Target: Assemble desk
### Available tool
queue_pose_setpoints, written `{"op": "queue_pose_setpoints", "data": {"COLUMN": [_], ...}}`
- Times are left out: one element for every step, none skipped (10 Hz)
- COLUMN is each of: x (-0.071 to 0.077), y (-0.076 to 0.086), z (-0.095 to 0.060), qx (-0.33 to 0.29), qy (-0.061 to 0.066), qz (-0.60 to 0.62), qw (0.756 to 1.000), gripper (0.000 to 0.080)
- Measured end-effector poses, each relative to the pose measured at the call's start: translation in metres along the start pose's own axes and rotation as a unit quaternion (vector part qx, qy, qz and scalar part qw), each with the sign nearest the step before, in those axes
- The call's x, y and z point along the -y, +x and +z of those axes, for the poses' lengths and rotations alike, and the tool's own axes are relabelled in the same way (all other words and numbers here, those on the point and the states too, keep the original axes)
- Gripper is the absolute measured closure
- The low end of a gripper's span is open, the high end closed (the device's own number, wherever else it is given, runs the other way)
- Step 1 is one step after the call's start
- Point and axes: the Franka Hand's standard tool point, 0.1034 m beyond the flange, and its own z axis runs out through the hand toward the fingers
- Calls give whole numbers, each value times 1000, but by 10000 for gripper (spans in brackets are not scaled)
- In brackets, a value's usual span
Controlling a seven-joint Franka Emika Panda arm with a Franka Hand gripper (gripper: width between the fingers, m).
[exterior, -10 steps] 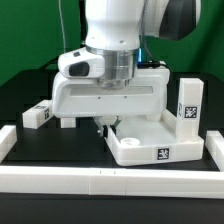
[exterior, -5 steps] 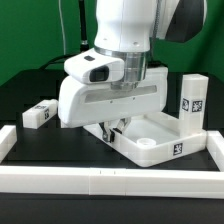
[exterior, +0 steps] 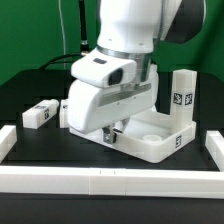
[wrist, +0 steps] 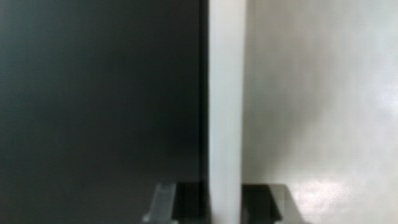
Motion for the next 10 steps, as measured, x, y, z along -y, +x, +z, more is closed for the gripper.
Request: {"op": "queue_pose_setpoints", "data": {"x": [-2, -4, -6, -7, -9, -10, -12, -11, -9, -8], "y": [9, 20, 30, 28, 25, 23, 21, 21, 33, 48], "z": [0, -2, -5, -4, -4, -3, -3, -3, -4, -6], "qx": [4, 5, 6, 8, 13, 18, 22, 24, 23, 19], "qy": [2, -4, -11, -11, -13, -15, -16, -16, -18, -18], "qz": [-42, -83, -158, -176, -206, -230, -256, -261, -258, -262], "qw": [999, 997, 987, 984, 978, 973, 966, 965, 966, 965], "gripper": [734, 736, 736, 736, 737, 737, 737, 737, 737, 737]}}
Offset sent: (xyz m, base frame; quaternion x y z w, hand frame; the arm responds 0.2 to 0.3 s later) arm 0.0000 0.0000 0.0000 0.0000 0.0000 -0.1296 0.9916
